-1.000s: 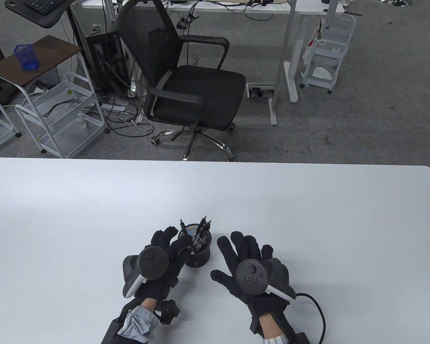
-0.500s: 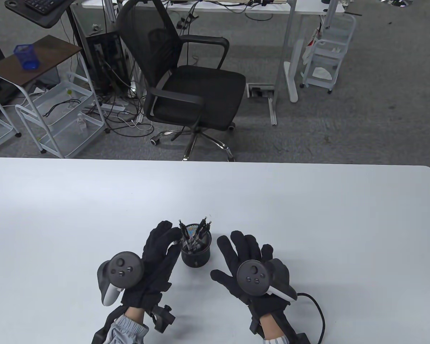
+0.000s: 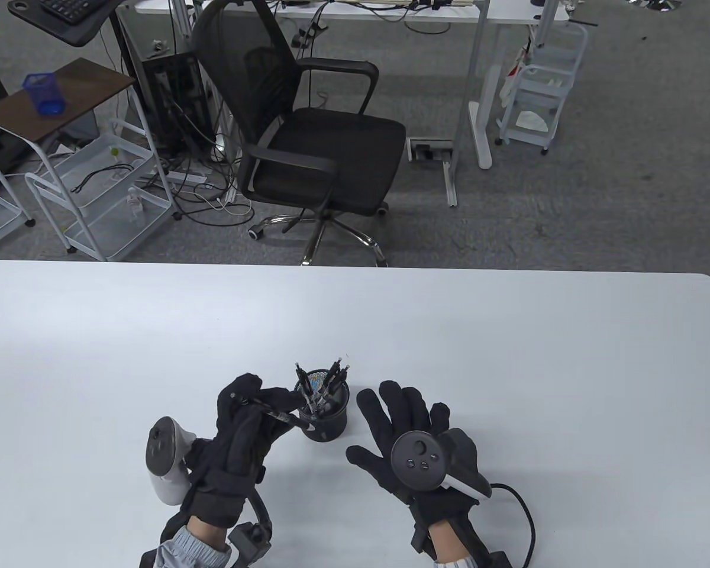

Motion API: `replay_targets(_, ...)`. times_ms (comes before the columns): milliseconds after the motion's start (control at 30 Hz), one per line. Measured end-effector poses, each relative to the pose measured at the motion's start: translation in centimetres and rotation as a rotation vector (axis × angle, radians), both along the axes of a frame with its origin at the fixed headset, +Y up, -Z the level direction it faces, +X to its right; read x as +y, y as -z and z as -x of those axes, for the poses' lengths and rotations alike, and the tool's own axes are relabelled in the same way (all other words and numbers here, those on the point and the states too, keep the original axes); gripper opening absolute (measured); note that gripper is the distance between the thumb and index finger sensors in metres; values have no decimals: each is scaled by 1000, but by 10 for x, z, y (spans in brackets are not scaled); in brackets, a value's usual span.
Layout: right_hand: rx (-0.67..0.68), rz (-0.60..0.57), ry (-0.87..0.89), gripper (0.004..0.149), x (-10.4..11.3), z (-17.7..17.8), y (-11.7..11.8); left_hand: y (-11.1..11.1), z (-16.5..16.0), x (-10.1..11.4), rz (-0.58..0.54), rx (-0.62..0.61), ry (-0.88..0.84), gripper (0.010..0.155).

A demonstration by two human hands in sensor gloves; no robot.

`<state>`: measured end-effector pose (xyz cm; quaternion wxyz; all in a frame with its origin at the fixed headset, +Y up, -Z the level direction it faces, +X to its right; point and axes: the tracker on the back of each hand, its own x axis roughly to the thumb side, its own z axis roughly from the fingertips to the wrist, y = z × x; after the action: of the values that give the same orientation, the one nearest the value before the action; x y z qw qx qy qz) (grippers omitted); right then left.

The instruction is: Press to open click pens

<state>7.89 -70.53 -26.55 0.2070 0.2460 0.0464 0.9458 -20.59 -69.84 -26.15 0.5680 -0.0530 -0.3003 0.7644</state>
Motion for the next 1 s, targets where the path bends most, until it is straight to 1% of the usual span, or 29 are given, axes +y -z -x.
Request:
replay_targets(67, 0, 0, 1, 78, 0, 0, 0, 0, -1, -3, 45, -54, -80, 49)
replay_targets(133, -1, -1, 0, 77, 0, 0, 0, 0, 0, -7, 75, -62, -112, 51)
replay_targets(200, 0, -4, 0, 77, 0, 1, -1, 0, 3, -11, 105, -10, -104, 59)
replay_targets(267, 2, -6, 1, 77, 0, 1, -1, -1, 7, -14, 143, 66, -79, 66)
replay_targets(300, 3, -5, 0, 77, 0, 1, -1, -1, 10, -18, 180, 117, -73, 69)
replay_targets(333, 4, -4, -1, 77, 0, 2, -1, -1, 11, -21, 202, 137, -82, 71)
replay_targets(400, 4, -3, -3, 77, 0, 2, -1, -1, 12, -26, 250, 122, -128, 72)
replay_targets(533, 5, -4, -3, 77, 1, 2, -1, 1, 11, -31, 278, 70, -188, 75)
replay_targets(733, 2, -6, -2, 77, 2, 2, -1, 2, 11, -33, 266, 23, -251, 75)
replay_targets(1000, 2, -5, -9, 77, 2, 3, -2, 2, 10, -32, 241, 17, -242, 74)
